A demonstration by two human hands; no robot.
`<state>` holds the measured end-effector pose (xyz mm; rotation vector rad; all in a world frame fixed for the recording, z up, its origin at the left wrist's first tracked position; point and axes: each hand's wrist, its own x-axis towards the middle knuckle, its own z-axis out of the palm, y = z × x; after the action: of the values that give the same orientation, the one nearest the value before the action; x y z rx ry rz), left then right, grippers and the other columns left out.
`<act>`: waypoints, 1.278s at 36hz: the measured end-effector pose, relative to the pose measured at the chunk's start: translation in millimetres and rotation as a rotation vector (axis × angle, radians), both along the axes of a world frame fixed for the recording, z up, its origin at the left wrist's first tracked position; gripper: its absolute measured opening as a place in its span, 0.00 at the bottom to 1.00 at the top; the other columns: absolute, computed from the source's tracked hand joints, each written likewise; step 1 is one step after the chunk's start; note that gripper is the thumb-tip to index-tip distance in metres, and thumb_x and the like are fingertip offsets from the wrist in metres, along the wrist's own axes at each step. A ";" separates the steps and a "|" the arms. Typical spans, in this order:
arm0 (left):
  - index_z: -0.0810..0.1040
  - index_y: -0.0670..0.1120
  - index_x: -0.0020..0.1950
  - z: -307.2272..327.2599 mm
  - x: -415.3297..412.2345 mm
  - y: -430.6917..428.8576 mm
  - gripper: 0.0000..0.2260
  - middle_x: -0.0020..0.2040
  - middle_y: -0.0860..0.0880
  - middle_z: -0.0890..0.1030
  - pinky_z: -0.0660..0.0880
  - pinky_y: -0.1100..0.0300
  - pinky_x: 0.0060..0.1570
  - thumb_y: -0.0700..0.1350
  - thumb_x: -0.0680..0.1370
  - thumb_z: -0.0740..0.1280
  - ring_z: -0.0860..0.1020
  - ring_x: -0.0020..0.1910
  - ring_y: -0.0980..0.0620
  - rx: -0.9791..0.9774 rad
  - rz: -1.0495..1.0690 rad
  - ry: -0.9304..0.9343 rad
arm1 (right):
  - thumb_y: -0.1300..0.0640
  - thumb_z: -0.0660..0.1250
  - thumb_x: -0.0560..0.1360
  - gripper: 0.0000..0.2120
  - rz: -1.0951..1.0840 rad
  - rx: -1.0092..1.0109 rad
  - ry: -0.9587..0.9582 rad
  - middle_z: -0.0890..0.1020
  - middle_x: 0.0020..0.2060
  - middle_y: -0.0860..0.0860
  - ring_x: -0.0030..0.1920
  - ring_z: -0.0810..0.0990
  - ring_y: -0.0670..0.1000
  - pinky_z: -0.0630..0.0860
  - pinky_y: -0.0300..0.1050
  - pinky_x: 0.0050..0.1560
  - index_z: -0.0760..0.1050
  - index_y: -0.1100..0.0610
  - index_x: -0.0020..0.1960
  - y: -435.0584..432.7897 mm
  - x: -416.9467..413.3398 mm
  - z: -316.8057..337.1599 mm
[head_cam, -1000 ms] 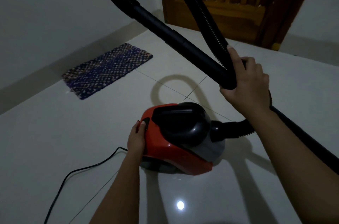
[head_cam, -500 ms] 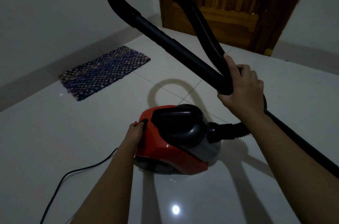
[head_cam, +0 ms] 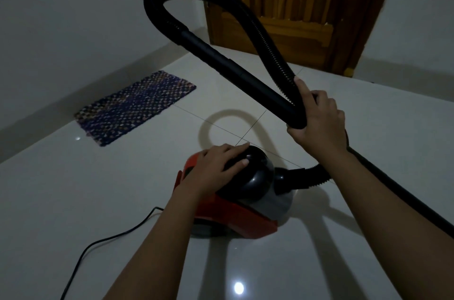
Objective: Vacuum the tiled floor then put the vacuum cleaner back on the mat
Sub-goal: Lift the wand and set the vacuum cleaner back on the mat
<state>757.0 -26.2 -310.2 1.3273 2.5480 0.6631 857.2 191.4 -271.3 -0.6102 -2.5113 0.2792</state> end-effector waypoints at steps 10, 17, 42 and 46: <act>0.52 0.63 0.75 -1.0 -2.1 1.5 0.22 0.59 0.50 0.73 0.66 0.49 0.63 0.57 0.81 0.52 0.70 0.59 0.50 -0.164 -0.059 0.203 | 0.54 0.71 0.68 0.45 0.007 0.000 0.021 0.71 0.60 0.59 0.54 0.72 0.61 0.69 0.56 0.53 0.51 0.46 0.78 5.7 -5.9 -2.5; 0.52 0.64 0.75 4.2 -19.6 2.8 0.29 0.58 0.48 0.74 0.74 0.49 0.57 0.65 0.73 0.42 0.74 0.55 0.49 -0.256 -0.146 0.163 | 0.53 0.71 0.68 0.45 0.008 -0.045 0.011 0.71 0.60 0.59 0.55 0.71 0.60 0.69 0.57 0.54 0.50 0.45 0.77 9.8 -9.2 1.8; 0.57 0.55 0.76 362.5 -86.8 -102.9 0.23 0.66 0.43 0.73 0.66 0.62 0.61 0.49 0.81 0.58 0.72 0.64 0.46 -0.214 0.075 -0.438 | 0.58 0.72 0.69 0.41 0.127 -0.478 0.085 0.72 0.61 0.60 0.60 0.73 0.62 0.72 0.64 0.58 0.55 0.55 0.76 -78.1 -158.4 397.8; 0.59 0.56 0.75 425.0 -134.3 -119.3 0.23 0.68 0.45 0.73 0.68 0.59 0.66 0.49 0.80 0.59 0.72 0.66 0.48 -0.162 0.158 -0.439 | 0.57 0.72 0.70 0.41 0.201 -0.482 0.122 0.72 0.62 0.59 0.62 0.72 0.60 0.71 0.63 0.60 0.55 0.55 0.76 -100.8 -226.1 467.8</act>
<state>622.7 -145.5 114.7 0.8255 2.3010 0.6725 631.1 90.5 196.5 -0.4981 -2.3933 0.9847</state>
